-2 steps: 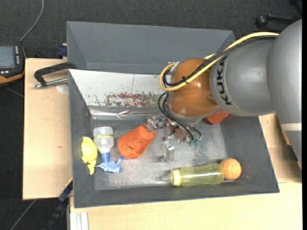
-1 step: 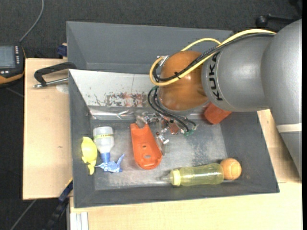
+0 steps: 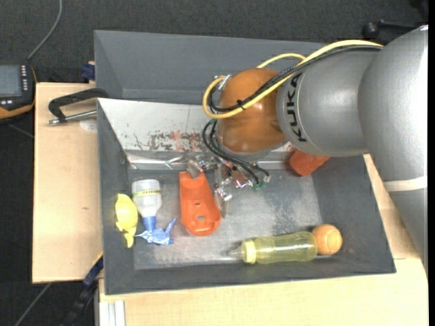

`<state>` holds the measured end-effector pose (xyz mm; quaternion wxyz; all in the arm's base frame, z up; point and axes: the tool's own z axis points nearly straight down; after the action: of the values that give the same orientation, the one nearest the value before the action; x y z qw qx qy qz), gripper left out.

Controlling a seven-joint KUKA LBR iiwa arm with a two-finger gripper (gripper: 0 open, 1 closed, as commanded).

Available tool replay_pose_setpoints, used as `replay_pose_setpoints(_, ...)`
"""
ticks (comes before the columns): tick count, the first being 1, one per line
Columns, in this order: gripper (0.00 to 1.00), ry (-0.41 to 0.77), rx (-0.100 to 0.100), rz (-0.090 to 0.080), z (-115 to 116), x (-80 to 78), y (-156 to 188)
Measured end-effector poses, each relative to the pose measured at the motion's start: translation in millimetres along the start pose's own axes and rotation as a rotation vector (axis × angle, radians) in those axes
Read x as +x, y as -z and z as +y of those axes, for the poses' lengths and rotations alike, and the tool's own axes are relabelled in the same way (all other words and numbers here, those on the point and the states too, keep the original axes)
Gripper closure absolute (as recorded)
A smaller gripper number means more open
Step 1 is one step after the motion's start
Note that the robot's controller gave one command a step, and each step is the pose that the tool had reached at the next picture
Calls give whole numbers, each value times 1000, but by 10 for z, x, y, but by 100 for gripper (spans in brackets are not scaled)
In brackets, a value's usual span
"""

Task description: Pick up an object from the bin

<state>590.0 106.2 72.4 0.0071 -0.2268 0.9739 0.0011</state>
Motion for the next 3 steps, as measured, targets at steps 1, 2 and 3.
replay_pose_setpoints(1, 0, 52, 1, -6, 168, -126, 1)
replay_pose_setpoints(2, 0, 116, 1, -9, 619, 200, 11)
replay_pose_setpoints(3, 0, 31, -1, -7, 839, 364, 23)
